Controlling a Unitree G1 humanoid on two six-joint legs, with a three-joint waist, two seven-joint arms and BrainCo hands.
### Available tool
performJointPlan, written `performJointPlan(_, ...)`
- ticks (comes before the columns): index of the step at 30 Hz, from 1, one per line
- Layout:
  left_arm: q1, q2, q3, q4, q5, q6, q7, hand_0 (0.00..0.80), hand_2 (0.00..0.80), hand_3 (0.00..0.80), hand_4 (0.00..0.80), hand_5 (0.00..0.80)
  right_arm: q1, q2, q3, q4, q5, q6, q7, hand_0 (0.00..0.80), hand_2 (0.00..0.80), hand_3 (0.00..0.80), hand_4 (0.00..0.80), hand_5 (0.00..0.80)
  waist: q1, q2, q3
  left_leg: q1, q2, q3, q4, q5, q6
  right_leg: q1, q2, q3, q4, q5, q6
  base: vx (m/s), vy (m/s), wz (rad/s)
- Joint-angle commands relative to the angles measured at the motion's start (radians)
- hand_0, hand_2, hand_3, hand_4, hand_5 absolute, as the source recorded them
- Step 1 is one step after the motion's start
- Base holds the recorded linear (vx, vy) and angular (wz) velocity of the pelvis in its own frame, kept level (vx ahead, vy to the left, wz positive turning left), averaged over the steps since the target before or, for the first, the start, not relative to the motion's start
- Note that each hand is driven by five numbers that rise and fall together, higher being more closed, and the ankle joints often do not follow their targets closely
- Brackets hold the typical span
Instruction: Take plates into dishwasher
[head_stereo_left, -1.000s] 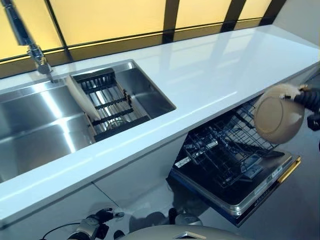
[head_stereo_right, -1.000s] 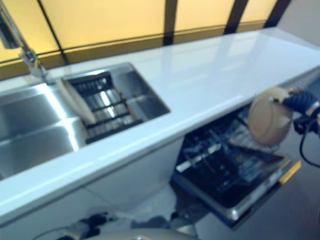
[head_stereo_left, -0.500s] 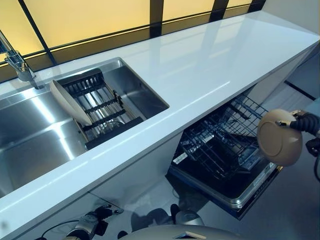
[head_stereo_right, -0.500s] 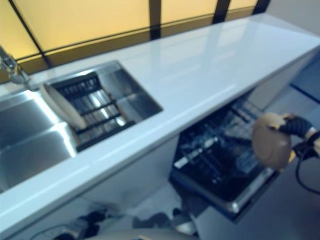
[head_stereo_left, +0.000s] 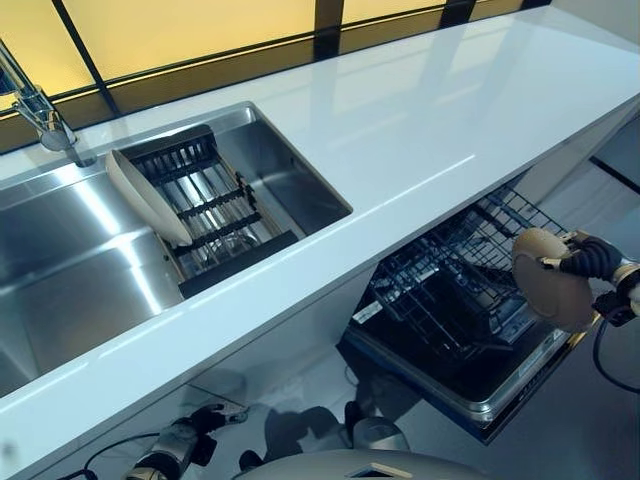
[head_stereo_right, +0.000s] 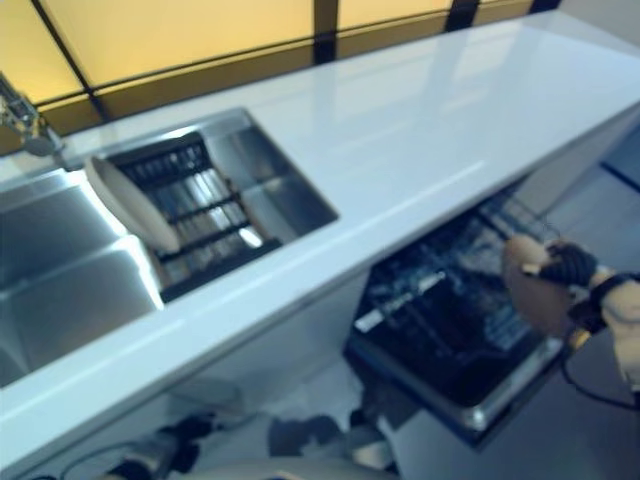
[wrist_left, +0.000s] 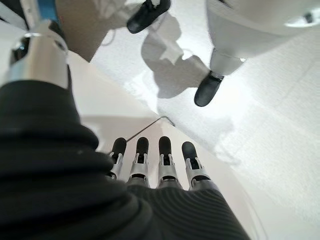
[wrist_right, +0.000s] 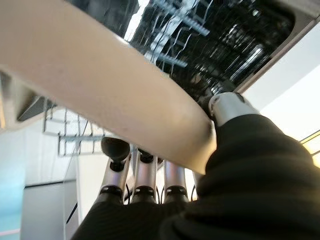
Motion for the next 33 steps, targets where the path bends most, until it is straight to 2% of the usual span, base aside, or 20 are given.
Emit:
performJointPlan(1,-0.036,0.012,0.015,0.013,0.050,-0.018,-0.016,0.000,0.000,0.000,0.000,0.000,-0.061,0.016,0.002,-0.008,-0.052,-0.070,-0.051,0.800,0.800,0.800,0.800,0.800,0.043,0.007,-0.012,0.041,-0.008,-0.019,0.080,-0.147,0.080,-0.140,-0.016,0.010,0.138,0.023,0.106,0.000,0.000,0.00)
performJointPlan(12,-0.033,0.009,0.020,0.006,0.074,-0.022,-0.034,0.000,0.000,0.000,0.000,0.000,-0.082,0.079,0.060,-0.039,-0.013,-0.047,-0.001,0.800,0.800,0.800,0.800,0.800,0.060,0.017,-0.011,0.041,-0.010,-0.036,0.068,-0.140,0.076,-0.136,-0.014,0.008,0.135,0.017,0.106,-0.002,-0.001,0.01)
performJointPlan(21,-0.038,0.007,0.025,0.010,0.082,-0.023,-0.045,0.000,0.000,0.000,0.000,0.000,-0.100,0.128,0.084,-0.093,0.050,0.003,0.023,0.800,0.800,0.800,0.800,0.800,0.063,0.020,-0.012,0.051,-0.010,-0.036,0.056,-0.136,0.073,-0.131,-0.013,0.008,0.131,0.015,0.106,-0.005,0.002,0.04)
performJointPlan(28,-0.039,0.007,0.024,0.011,0.083,-0.021,-0.049,0.000,0.000,0.000,0.000,0.000,-0.110,0.149,0.104,-0.150,0.049,0.002,0.044,0.800,0.800,0.800,0.800,0.800,0.064,0.021,-0.014,0.056,-0.010,-0.036,0.053,-0.134,0.072,-0.132,-0.013,0.011,0.136,0.014,0.111,0.000,0.000,0.00)
performJointPlan(33,-0.039,0.001,0.026,0.017,0.077,-0.020,-0.036,0.000,0.000,0.000,0.000,0.000,-0.131,0.173,0.138,-0.132,0.051,0.006,0.043,0.800,0.800,0.800,0.800,0.800,0.073,0.016,-0.013,0.059,-0.007,-0.038,0.052,-0.133,0.070,-0.126,-0.014,0.008,0.132,0.015,0.112,0.006,-0.020,0.00)
